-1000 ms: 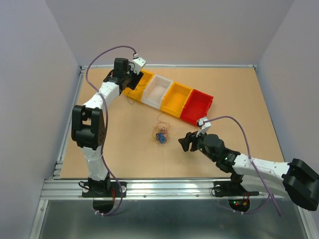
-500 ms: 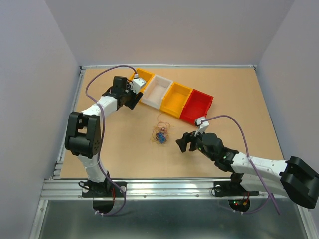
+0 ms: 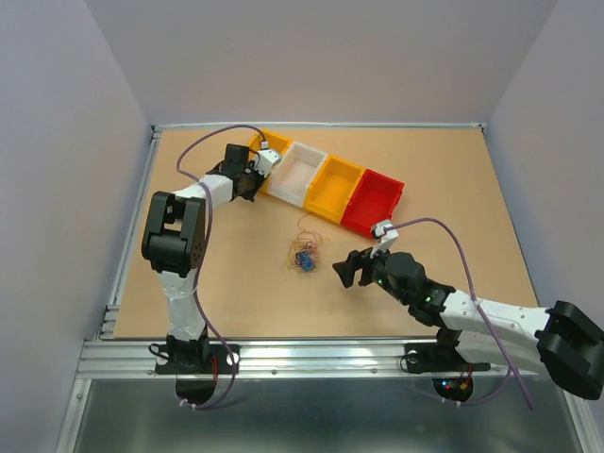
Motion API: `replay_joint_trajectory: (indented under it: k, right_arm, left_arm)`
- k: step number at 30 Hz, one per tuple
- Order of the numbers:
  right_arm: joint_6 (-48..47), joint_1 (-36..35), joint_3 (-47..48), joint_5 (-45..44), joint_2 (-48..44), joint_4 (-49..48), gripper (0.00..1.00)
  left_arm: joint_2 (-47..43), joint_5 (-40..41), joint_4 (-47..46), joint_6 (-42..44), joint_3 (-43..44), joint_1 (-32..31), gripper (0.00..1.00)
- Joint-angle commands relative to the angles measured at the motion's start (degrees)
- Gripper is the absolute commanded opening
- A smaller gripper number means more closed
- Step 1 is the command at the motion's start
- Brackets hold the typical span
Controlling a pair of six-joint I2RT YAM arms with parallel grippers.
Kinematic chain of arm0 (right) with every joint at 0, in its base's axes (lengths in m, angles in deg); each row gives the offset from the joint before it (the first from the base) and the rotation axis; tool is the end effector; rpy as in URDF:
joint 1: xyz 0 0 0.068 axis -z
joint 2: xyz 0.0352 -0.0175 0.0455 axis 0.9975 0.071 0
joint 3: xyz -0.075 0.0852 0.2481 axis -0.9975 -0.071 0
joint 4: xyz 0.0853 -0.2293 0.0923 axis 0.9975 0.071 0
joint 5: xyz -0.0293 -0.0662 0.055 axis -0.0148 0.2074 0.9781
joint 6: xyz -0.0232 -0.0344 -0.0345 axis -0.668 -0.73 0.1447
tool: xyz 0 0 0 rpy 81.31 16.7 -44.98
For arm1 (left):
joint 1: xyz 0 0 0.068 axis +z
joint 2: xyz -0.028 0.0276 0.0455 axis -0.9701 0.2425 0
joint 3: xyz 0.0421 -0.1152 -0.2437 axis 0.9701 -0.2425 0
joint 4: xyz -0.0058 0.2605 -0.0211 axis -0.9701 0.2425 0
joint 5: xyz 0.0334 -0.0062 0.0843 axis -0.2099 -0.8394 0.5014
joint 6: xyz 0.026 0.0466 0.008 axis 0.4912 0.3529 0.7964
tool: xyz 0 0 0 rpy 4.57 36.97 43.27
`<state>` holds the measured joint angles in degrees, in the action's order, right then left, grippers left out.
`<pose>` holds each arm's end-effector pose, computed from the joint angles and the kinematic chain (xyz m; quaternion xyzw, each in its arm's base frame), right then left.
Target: Untangle the cables
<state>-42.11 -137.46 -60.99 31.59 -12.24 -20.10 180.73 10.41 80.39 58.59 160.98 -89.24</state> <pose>0.1358 0.1568 0.1900 -0.1286 0.7888 0.2762 0.5338 0.4235 -0.1079 0.1808 0.3799 0.8190 -0.0353 0.4285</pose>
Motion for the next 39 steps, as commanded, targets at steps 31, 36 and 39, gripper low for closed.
replay_joint_trajectory:
  k: [31, 36, 39]
  right_arm:
    - [1.40, 0.02, 4.12, 1.74, 4.20, -1.08, 0.85]
    - [0.53, -0.06, 6.66, 3.14, 9.38, -2.75, 0.85]
    - [0.26, 0.02, 7.90, 3.67, 12.81, -4.77, 0.85]
  left_arm:
    - [0.06, 0.82, 5.30, 0.75, 18.95, -0.87, 0.48]
    - [-9.26, 0.47, 6.97, 0.92, 12.70, -1.22, 0.74]
    - [-16.01, 3.45, 4.96, 0.83, 5.43, -3.15, 0.79]
